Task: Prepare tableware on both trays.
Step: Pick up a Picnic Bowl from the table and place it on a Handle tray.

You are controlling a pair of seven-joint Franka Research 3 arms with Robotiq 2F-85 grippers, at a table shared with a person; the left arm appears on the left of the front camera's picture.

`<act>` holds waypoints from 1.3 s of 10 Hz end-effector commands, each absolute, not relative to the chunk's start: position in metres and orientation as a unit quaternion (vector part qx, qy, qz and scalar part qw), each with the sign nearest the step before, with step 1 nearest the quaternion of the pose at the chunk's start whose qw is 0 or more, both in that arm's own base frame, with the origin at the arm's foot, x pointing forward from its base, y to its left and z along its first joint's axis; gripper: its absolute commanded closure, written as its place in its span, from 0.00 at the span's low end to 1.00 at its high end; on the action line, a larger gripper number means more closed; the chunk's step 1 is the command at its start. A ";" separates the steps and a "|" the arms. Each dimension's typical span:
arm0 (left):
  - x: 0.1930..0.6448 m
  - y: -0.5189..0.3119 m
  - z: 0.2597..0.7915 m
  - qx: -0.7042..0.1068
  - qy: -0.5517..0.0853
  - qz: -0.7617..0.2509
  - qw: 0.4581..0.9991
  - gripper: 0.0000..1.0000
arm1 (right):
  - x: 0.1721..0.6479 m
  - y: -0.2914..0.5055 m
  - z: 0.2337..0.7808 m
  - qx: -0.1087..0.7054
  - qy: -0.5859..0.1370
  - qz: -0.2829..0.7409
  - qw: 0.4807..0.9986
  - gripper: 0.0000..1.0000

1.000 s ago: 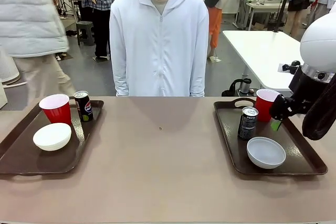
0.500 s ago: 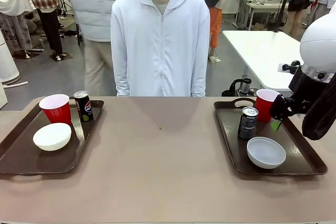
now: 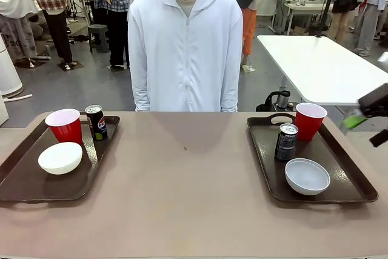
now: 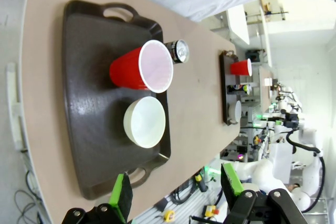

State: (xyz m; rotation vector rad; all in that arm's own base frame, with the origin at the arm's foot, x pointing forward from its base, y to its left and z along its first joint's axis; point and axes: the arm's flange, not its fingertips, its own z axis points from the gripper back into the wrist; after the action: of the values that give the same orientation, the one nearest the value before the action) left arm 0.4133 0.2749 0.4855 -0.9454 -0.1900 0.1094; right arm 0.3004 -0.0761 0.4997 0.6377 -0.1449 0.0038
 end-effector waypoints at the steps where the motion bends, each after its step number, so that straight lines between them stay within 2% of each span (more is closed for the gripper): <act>1: 0.412 0.275 0.487 -0.461 -0.098 0.053 0.881 0.10 | 0.301 -0.129 0.483 0.381 -0.077 -0.011 0.921 0.00; 5: 0.412 0.275 0.487 -0.461 -0.098 0.053 0.881 0.10 | 0.304 -0.216 0.468 0.491 -0.085 -0.058 0.865 0.00; 13: 0.412 0.275 0.487 -0.461 -0.098 0.053 0.881 0.10 | 0.302 -0.226 0.455 0.503 -0.080 -0.071 0.858 0.00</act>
State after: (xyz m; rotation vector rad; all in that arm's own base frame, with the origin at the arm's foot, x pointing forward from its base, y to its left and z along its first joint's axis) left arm 0.4133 0.2749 0.4854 -0.9455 -0.1900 0.1094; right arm 0.3024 -0.2261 0.4536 1.0379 -0.1570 -0.1587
